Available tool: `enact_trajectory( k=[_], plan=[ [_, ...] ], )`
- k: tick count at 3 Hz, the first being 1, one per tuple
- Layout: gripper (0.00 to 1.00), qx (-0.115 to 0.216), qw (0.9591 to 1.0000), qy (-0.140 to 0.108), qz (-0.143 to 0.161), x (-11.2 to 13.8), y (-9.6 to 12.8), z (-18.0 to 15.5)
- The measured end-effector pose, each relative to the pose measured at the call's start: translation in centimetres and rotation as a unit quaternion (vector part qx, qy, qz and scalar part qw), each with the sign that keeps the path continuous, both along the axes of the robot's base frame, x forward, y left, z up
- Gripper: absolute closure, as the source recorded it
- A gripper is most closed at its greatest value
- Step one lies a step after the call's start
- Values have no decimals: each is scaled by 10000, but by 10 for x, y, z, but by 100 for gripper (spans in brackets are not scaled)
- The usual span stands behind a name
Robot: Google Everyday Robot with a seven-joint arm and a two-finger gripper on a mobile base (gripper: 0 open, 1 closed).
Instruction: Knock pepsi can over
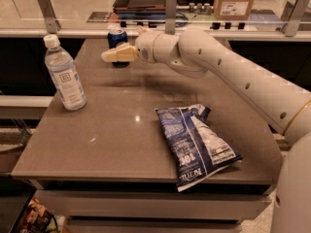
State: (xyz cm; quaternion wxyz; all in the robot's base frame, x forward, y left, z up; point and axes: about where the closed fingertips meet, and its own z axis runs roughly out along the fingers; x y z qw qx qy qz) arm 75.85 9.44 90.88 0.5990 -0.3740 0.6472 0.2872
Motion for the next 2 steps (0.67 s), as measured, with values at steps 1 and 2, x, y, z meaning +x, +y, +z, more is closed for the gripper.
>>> enact_trajectory(
  k=[1,2],
  plan=[
    [0,174,9998,-32,101,17,7,-2],
    [0,346,9992,-19,177,31,9,-7]
  ],
)
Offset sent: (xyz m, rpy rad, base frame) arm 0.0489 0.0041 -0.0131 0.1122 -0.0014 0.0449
